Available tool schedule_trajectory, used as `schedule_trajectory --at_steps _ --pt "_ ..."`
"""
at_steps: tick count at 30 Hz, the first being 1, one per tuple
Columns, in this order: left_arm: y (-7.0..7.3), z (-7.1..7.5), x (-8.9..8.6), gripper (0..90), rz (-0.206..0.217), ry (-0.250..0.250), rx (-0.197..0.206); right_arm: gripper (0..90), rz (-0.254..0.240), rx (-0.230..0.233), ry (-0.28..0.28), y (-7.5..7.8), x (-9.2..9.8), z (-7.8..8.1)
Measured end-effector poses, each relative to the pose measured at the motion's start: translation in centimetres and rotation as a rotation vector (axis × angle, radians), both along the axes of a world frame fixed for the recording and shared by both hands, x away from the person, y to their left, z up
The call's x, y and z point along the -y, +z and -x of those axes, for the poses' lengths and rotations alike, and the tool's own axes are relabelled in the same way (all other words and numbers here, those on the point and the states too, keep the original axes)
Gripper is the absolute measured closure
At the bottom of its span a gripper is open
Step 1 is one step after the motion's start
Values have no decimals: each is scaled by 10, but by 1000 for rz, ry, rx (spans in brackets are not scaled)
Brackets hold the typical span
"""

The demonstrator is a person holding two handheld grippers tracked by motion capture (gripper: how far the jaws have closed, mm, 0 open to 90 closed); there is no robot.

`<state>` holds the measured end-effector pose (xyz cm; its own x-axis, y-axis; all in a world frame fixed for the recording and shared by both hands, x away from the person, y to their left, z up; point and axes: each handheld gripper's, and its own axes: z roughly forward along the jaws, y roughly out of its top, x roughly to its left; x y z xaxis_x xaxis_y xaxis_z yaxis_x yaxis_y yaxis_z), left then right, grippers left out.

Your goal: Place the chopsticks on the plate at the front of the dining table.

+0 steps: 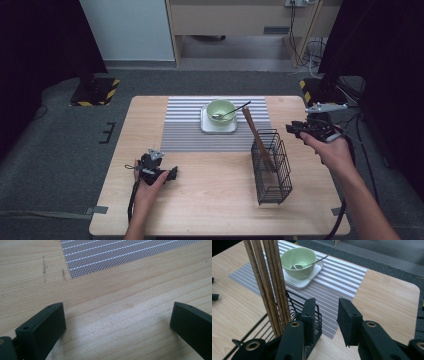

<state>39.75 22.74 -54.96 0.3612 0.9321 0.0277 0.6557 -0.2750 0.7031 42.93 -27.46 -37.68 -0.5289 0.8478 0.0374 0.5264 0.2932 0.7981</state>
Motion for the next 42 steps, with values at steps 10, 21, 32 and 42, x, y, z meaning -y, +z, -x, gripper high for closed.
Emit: schedule_trajectory --at_steps 10,21,32,42 --pt "0 0 0 0 0 0 0 779 -3 4 79 3 -38 -6" --pt "0 0 0 0 0 0 0 842 -18 11 153 8 -77 -7" --pt "0 0 0 0 0 0 0 735 -5 52 149 13 -97 -10" --pt "0 0 0 0 -1 0 0 754 1 63 150 9 -107 -16"
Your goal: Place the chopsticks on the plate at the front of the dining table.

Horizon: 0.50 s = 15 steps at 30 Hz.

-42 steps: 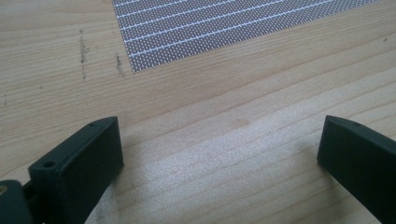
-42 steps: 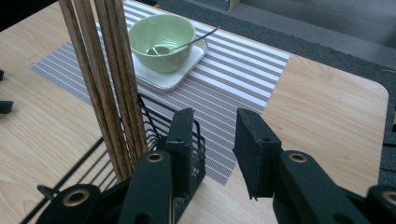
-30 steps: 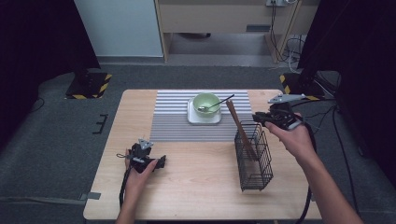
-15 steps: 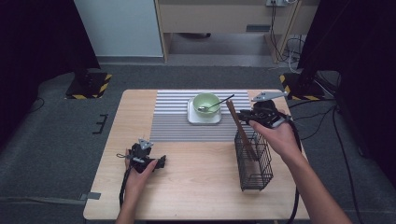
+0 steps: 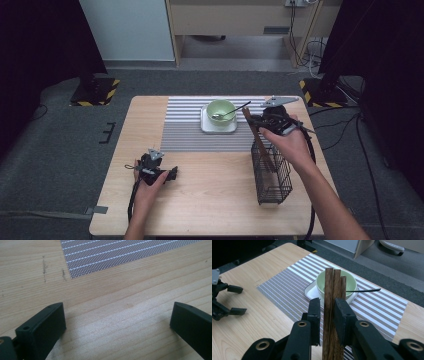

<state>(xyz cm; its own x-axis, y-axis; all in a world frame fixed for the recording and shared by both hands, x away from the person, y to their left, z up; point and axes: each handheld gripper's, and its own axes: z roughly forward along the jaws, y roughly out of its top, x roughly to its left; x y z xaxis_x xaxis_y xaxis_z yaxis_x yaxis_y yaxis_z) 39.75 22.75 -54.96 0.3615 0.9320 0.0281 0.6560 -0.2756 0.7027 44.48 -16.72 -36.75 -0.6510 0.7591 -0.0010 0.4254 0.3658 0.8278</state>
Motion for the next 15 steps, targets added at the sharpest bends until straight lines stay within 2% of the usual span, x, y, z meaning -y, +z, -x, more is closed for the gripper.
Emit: schedule_trajectory --at_steps 4,8,15 --pt "0 0 0 0 0 0 0 764 5 0 2 -2 -3 -2" --pt "0 0 0 0 0 0 0 814 24 5 2 -3 -6 -3" --pt "0 0 0 0 0 0 0 837 -1 -9 11 -2 -2 -5"
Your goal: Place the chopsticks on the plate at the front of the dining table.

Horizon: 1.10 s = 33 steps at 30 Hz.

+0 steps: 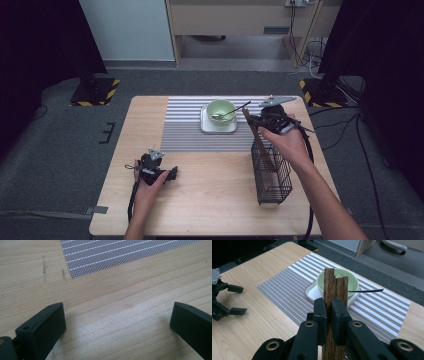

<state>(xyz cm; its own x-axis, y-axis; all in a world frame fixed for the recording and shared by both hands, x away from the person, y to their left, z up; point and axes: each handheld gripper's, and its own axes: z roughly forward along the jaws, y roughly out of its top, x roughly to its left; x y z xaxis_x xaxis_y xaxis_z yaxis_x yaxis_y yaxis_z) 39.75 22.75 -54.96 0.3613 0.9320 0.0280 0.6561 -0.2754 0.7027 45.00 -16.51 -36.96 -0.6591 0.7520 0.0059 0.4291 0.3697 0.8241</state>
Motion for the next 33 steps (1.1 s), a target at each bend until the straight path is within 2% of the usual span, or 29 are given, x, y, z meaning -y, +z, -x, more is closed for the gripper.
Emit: schedule_trajectory --at_steps 4,11,13,19,21,25,29,33 --pt "0 0 0 0 0 0 0 837 -8 0 1 3 0 -1" --pt "0 0 0 0 1 -1 0 838 -36 13 10 21 -1 -1" --pt "0 1 1 0 -1 -20 3 839 -48 19 16 26 0 -1" --pt "1 3 5 35 1 -30 15 839 -76 31 20 35 4 2" --pt "1 5 7 39 14 -45 20 839 -80 37 18 38 6 3" --pt "8 8 11 45 28 -58 50 839 -99 50 5 43 14 4" --pt "16 11 15 45 60 -71 85 839 -127 67 -7 49 24 5" --pt "24 14 19 49 61 -78 136 839 -159 86 -15 54 35 5"
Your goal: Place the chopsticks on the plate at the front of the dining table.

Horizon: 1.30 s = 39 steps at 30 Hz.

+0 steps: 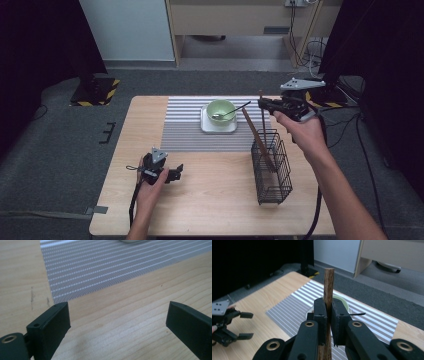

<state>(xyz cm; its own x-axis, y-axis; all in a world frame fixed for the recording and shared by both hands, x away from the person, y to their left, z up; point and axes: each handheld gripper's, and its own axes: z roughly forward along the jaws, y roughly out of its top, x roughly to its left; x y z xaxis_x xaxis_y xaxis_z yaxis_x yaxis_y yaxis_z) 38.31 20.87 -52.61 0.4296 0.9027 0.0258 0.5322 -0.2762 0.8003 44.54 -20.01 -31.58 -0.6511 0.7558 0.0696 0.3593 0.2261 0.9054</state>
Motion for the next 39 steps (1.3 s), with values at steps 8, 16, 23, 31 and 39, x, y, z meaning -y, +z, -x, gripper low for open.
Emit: schedule_trajectory --at_steps 8,16,23,31,39 --pt "8 2 16 55 4 -34 49 839 -75 22 -5 3 18 -6" --pt "22 3 24 66 61 -60 54 839 -126 40 18 16 19 -11" --pt "47 2 21 84 111 -62 64 839 -152 67 20 31 26 -8" --pt "65 1 26 88 108 -89 68 840 -184 81 20 43 40 -7" --pt "72 1 34 83 101 -97 89 840 -221 89 9 52 47 -1"
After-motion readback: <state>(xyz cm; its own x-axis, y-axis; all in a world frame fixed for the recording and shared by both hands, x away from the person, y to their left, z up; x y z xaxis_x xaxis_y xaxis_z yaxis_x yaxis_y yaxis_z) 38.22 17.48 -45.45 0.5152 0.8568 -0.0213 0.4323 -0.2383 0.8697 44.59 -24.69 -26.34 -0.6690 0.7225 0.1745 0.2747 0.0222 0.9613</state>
